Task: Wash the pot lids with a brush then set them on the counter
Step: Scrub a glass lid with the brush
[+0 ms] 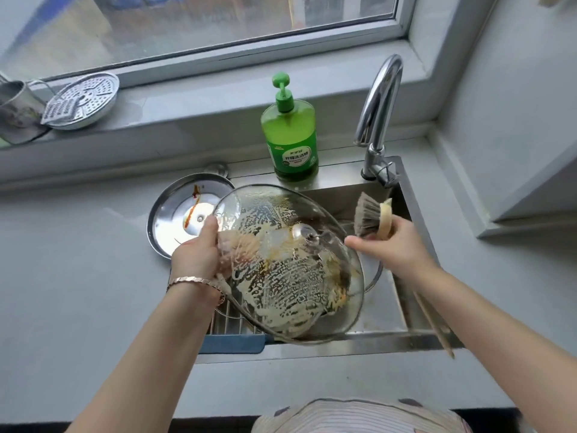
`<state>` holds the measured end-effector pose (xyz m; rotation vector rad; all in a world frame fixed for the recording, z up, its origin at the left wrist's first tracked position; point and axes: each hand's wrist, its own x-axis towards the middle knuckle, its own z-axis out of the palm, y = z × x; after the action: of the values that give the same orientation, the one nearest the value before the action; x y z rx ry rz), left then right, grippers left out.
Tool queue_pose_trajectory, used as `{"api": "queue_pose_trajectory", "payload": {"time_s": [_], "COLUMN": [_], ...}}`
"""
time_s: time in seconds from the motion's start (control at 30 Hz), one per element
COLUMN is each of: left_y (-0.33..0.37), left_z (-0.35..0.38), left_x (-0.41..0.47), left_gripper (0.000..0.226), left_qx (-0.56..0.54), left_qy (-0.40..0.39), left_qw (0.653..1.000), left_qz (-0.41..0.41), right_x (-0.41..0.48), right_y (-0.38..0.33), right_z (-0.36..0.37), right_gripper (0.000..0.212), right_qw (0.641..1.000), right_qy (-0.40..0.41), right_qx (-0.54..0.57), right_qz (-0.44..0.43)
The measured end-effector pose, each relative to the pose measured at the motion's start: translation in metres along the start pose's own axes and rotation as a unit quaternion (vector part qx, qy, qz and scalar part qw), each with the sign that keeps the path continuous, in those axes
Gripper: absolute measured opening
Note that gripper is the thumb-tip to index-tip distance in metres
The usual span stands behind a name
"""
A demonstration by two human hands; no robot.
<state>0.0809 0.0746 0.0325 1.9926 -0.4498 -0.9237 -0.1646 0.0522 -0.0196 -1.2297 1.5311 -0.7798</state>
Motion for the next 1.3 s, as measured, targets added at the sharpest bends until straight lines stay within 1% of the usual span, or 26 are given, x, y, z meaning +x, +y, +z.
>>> {"api": "queue_pose_trajectory", "payload": {"time_s": [0.03, 0.07, 0.13, 0.27, 0.33, 0.37, 0.4, 0.47, 0.53, 0.6, 0.7, 0.73, 0.8, 0.83, 0.87, 0.93, 1.0, 1.03, 1.13, 1.2, 1.23, 1.27, 1.3], "left_y": [-0.001, -0.001, -0.002, -0.003, -0.003, -0.002, -0.001, 0.005, 0.011, 0.013, 0.002, -0.008, -0.031, -0.044, -0.054, -0.067, -0.072, -0.072, -0.069, -0.068, -0.067, -0.066, -0.066], "left_z": [0.0, 0.002, 0.003, 0.001, 0.001, 0.001, 0.002, 0.004, 0.007, 0.011, 0.015, 0.015, 0.012, 0.011, 0.01, 0.008, 0.008, 0.008, 0.008, 0.005, 0.002, -0.001, -0.005], "left_x": [-0.001, -0.002, -0.002, 0.002, 0.005, 0.007, 0.008, 0.011, 0.013, 0.016, 0.015, 0.015, 0.009, 0.005, 0.002, -0.004, -0.007, -0.009, -0.013, -0.016, -0.017, -0.018, -0.019], "left_gripper": [0.042, 0.041, 0.042, 0.041, 0.04, 0.039, 0.038, 0.035, 0.033, 0.03, 0.026, 0.032, 0.057, 0.066, 0.072, 0.083, 0.089, 0.09, 0.093, 0.095, 0.096, 0.095, 0.095], "left_qx": [0.015, 0.026, 0.027, 0.004, 0.018, 0.025, 0.021, -0.033, -0.082, -0.09, -0.081, -0.092, -0.127, -0.138, -0.147, -0.172, -0.197, -0.204, -0.213, -0.222, -0.228, -0.234, -0.238], "left_qy": [-0.016, -0.03, -0.058, -0.099, -0.106, -0.114, -0.13, -0.195, -0.253, -0.301, -0.367, -0.395, -0.472, -0.512, -0.538, -0.57, -0.586, -0.585, -0.563, -0.545, -0.535, -0.526, -0.515], "left_qw": [1.0, 0.999, 0.998, 0.995, 0.994, 0.993, 0.991, 0.975, 0.95, 0.932, 0.911, 0.898, 0.849, 0.821, 0.8, 0.774, 0.755, 0.754, 0.769, 0.781, 0.787, 0.793, 0.799], "left_qz": [0.005, 0.011, 0.009, -0.01, -0.009, -0.014, -0.032, -0.104, -0.164, -0.18, -0.171, -0.172, -0.198, -0.212, -0.219, -0.217, -0.218, -0.216, -0.213, -0.207, -0.203, -0.2, -0.199], "right_x": [0.003, 0.003, 0.004, -0.001, -0.005, -0.007, -0.009, -0.01, -0.011, -0.013, -0.009, -0.007, -0.004, -0.003, -0.002, -0.001, -0.001, 0.0, 0.002, 0.004, 0.004, 0.005, 0.005], "right_y": [-0.007, -0.014, -0.021, -0.02, -0.019, -0.019, -0.019, -0.019, -0.016, -0.015, -0.012, -0.011, -0.011, -0.011, -0.01, -0.009, -0.007, -0.007, -0.004, 0.0, 0.001, 0.002, 0.002], "right_z": [0.001, 0.004, 0.008, 0.008, 0.008, 0.007, 0.007, 0.009, 0.017, 0.031, 0.044, 0.046, 0.046, 0.045, 0.043, 0.037, 0.03, 0.026, 0.015, 0.004, -0.003, -0.009, -0.015], "right_gripper": [0.027, 0.023, 0.021, 0.017, 0.012, 0.013, 0.016, 0.021, 0.026, 0.031, 0.041, 0.039, 0.028, 0.024, 0.022, 0.024, 0.026, 0.025, 0.023, 0.017, 0.013, 0.02, 0.036], "right_qw": [1.0, 0.998, 0.991, 0.985, 0.98, 0.976, 0.971, 0.946, 0.902, 0.867, 0.853, 0.85, 0.846, 0.846, 0.847, 0.851, 0.856, 0.857, 0.86, 0.867, 0.883, 0.912, 0.946], "right_qy": [-0.021, -0.055, -0.113, -0.164, -0.187, -0.208, -0.232, -0.265, -0.245, -0.191, -0.103, -0.081, -0.056, -0.053, -0.053, -0.065, -0.083, -0.091, -0.102, -0.117, -0.121, -0.109, -0.086], "right_qx": [0.001, -0.013, -0.059, -0.058, -0.057, -0.046, -0.011, 0.129, 0.263, 0.347, 0.402, 0.411, 0.422, 0.424, 0.422, 0.409, 0.391, 0.385, 0.372, 0.358, 0.325, 0.256, 0.151], "right_qz": [-0.012, -0.022, -0.026, 0.006, 0.021, 0.035, 0.058, 0.138, 0.238, 0.303, 0.317, 0.319, 0.32, 0.319, 0.32, 0.323, 0.329, 0.331, 0.335, 0.326, 0.317, 0.301, 0.274]}}
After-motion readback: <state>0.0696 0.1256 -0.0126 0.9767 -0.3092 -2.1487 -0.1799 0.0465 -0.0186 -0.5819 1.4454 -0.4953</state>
